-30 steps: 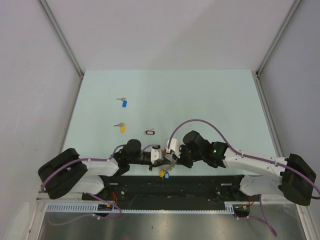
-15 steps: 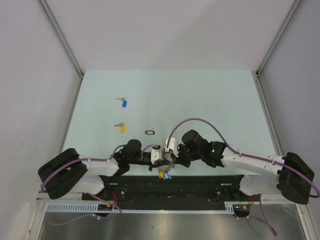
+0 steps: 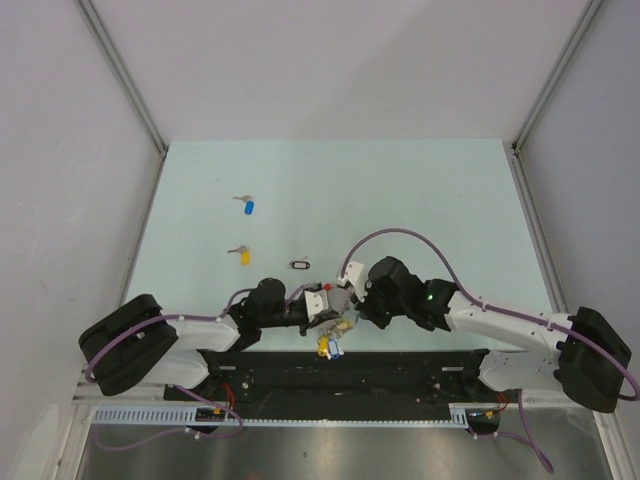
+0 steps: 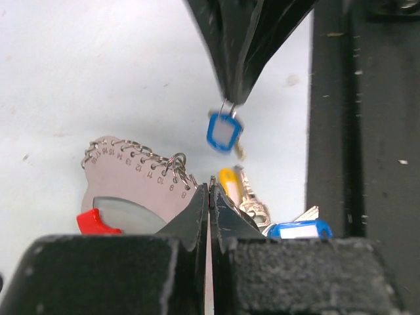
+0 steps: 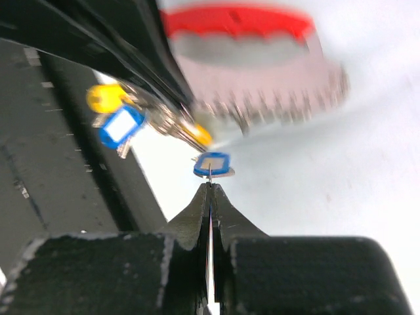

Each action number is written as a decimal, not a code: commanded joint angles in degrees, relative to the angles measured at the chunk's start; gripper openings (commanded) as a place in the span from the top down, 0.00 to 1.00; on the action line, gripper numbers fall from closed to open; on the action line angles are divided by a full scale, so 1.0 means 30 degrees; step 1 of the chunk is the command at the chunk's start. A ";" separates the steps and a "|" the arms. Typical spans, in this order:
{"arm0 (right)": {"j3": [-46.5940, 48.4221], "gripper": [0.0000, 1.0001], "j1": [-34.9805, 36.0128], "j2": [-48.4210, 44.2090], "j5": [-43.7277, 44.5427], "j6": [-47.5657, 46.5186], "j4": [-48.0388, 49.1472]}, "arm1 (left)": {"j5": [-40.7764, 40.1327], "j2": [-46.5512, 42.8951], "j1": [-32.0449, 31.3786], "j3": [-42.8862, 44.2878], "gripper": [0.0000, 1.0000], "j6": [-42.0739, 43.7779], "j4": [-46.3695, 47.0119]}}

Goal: Put the keys on the keyring

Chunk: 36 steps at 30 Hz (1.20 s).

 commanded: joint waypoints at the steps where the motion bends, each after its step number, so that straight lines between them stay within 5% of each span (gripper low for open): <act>1: 0.0849 1.00 -0.0971 -0.0528 0.1963 0.3107 -0.1559 | -0.3011 0.0187 -0.0035 0.0971 0.99 -0.0447 -0.0147; 14: 0.4420 1.00 -0.4108 0.3861 0.2666 0.5020 -0.4954 | -0.6764 -0.1014 -0.0006 0.0708 1.00 -0.1297 -0.0558; 26: 0.7965 1.00 -0.4518 0.9722 0.5567 0.3789 -0.3142 | -0.7057 -0.1424 -0.0006 0.0708 1.00 -0.1620 -0.0733; 36: 0.8407 1.00 -0.4108 0.7677 0.5688 0.4694 -0.6359 | -0.7145 -0.1629 -0.0006 0.0678 1.00 -0.1649 -0.0763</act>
